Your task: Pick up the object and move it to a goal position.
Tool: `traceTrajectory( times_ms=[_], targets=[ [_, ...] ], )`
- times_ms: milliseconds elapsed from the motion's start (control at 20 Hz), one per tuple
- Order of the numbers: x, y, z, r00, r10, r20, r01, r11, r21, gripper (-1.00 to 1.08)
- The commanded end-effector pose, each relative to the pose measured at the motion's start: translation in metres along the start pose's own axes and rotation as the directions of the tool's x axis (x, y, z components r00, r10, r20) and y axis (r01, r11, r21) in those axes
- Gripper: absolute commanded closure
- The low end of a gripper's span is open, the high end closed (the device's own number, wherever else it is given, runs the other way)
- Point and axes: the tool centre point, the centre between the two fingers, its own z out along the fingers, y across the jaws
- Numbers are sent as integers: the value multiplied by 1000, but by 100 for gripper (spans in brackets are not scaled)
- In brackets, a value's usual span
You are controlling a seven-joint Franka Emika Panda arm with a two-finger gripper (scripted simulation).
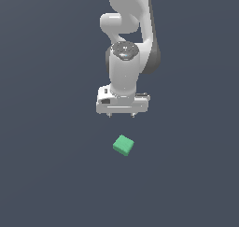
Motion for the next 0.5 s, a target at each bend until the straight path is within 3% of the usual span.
traceTrajectory(
  times_ms=[0, 450],
  targets=[
    [0, 0, 0, 1000, 0, 0, 0, 1000, 0, -92],
    [-4, -2, 6, 1000, -9, 6, 9, 1000, 12, -92]
  ],
)
